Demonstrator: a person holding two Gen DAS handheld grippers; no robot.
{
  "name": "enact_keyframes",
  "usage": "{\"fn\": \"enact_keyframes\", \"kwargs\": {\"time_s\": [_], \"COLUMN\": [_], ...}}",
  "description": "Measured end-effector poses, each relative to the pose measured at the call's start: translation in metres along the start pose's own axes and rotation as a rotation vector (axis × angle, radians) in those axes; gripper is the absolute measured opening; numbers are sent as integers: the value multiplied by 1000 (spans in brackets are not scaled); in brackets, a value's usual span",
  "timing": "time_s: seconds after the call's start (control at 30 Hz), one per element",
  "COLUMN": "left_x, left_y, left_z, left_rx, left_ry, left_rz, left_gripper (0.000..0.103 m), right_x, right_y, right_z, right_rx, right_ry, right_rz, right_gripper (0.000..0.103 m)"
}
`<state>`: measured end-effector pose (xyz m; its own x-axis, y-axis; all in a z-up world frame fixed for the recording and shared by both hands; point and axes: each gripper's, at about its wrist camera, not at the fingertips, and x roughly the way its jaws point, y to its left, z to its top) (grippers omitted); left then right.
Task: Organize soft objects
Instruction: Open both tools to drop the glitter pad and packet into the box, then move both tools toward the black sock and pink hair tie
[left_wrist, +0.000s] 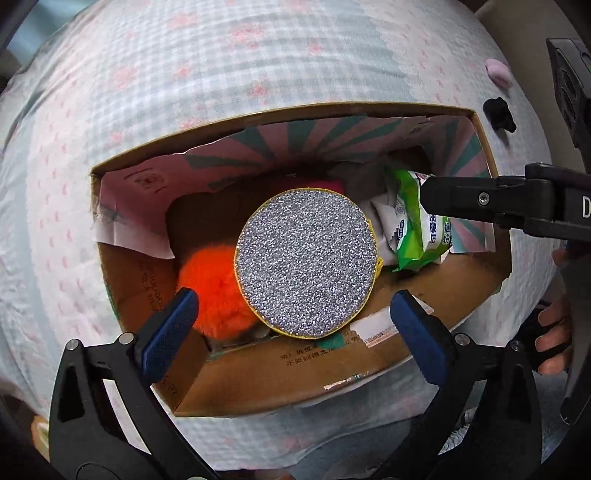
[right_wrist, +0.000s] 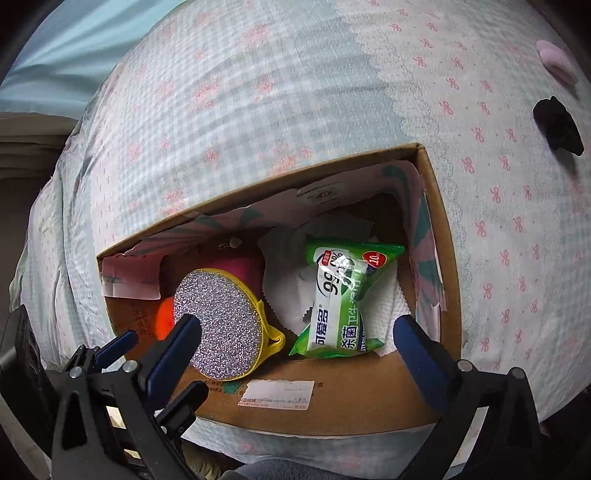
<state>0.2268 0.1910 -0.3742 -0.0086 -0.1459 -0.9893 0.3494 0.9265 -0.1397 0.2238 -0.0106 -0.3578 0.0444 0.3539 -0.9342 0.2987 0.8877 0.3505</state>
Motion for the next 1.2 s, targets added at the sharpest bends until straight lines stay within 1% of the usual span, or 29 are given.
{"fn": "enact_keyframes", "kwargs": {"time_s": [0.23,0.33,0.47,0.6,0.67,0.73,0.87,0.93,1.07,1.2], "left_x": [-16,-28,-50,-78,-95,-114,-155,-173,-202,-221], "left_y": [-5,-6,-8,-6,-6,-9,-18,-24,-36,-56], "left_z": [-9,-14,-23,-35,-42,-49,-61,-69,-80,-87], "left_rx": [-1,-1,-9,-60,-92,-113,-128,-132,-142,-137], "left_ry": [-32,-54,-98,-158,-198,-250,-361,-414,-493,-549], "left_rz": [26,38,48,36,42,42,75,84,80,76], "left_gripper": [103,103,103,103,103,103,103,103,103,103], "right_x": [-13,-25,-49,-84,-105,-129,-177,-197,-230,-258], "right_y": [9,16,27,36,39,42,45,45,34,16], "right_z": [-13,-20,-32,-46,-55,-65,-91,-104,-119,-131], "right_rx": [-41,-72,-128,-196,-232,-256,-297,-312,-283,-254], "right_ry": [-42,-67,-124,-205,-251,-327,-495,-557,-628,-692], "right_rz": [-9,-34,-41,-86,-119,-155,-188,-209,-181,-163], "right_gripper": [103,103,103,103,103,103,103,103,103,103]}}
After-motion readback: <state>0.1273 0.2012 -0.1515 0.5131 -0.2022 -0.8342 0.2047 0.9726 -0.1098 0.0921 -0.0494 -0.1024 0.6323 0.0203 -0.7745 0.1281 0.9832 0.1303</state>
